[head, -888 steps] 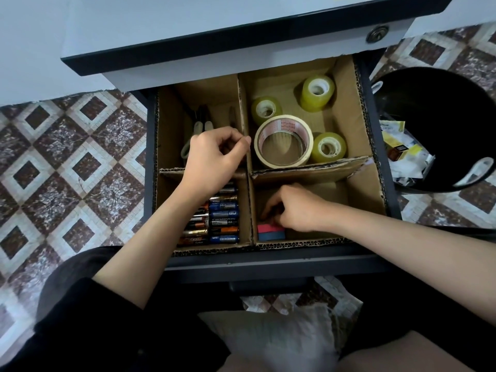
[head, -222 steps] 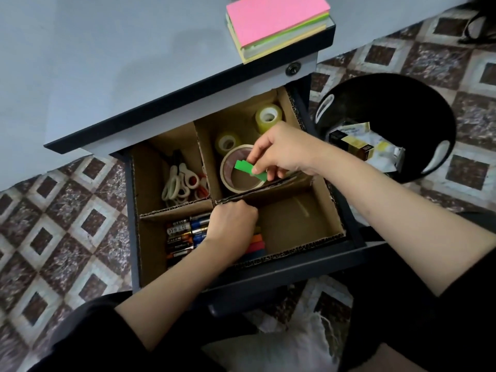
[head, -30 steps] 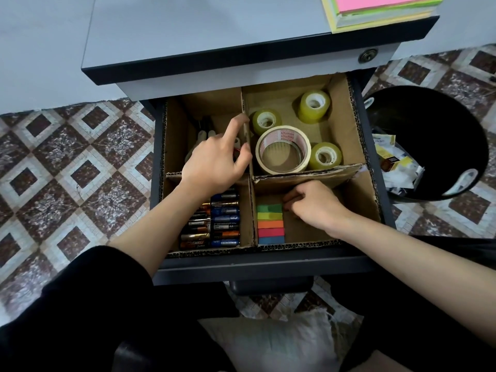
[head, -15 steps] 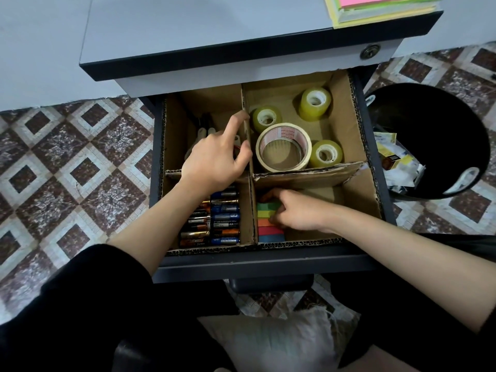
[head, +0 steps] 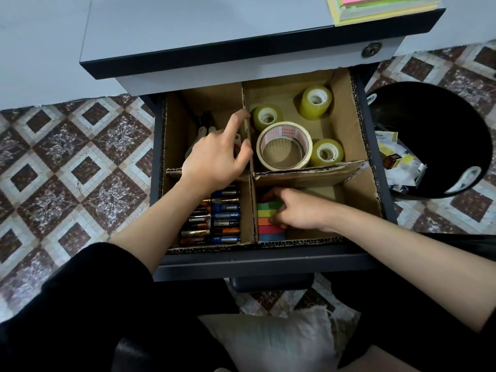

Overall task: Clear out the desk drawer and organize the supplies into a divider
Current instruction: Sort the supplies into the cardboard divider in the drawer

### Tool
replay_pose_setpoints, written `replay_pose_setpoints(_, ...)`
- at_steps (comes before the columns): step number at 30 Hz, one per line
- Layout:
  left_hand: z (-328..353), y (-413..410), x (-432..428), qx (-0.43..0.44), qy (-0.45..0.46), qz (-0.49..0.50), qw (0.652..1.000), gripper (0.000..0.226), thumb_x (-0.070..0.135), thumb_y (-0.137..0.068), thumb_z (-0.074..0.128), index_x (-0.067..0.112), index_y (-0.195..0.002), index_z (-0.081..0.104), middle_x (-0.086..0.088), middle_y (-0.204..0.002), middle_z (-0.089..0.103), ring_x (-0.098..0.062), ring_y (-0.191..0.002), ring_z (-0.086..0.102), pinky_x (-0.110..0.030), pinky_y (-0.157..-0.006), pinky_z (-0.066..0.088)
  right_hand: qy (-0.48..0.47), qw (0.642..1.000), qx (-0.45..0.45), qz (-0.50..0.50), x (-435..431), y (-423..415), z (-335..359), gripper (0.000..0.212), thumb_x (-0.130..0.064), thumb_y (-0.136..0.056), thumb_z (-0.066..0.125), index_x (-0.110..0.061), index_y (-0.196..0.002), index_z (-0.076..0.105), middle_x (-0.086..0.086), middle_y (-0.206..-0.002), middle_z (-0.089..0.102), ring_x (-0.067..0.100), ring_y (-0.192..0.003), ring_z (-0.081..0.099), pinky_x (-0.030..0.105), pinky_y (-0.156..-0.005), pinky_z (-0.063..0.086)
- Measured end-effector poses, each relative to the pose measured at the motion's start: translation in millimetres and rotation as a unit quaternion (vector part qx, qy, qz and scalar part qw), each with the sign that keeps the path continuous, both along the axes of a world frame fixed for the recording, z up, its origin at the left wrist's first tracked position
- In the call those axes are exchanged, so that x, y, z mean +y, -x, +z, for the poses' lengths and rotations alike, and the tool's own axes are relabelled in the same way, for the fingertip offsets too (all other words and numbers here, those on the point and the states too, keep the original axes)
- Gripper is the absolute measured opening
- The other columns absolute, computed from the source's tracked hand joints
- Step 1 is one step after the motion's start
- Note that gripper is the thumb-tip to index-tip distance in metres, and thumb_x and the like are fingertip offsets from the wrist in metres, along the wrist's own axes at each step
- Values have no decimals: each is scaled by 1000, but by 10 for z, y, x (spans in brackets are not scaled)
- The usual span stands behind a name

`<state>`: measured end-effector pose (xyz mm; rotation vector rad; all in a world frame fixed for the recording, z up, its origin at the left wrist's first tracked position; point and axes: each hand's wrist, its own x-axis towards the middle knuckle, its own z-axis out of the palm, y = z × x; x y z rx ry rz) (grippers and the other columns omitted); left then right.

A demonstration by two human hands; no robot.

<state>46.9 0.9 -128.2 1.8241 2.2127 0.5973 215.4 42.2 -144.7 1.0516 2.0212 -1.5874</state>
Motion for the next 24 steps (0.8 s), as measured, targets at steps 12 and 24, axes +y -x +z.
replay_pose_setpoints(12, 0, 5, 4, -2, 0, 5, 1000, 48, 30, -93, 37, 14, -139, 32, 12, -50, 41, -5, -45, 43, -26, -52, 38, -1, 1000, -2, 5, 36, -43, 27, 49, -7, -89, 58, -18, -134, 44, -8, -71, 56, 3, -66, 52, 18, -60, 40)
replay_pose_setpoints(24, 1, -2, -2, 3, 3, 14, 1000, 46, 25, -96, 41, 14, -140, 32, 11, -50, 39, -4, -45, 42, -19, -48, 32, -73, 995, -32, 61, 98, -156, 17, 50, -4, -87, 54, -18, -133, 41, -8, -75, 50, 8, -70, 51, 19, -58, 41)
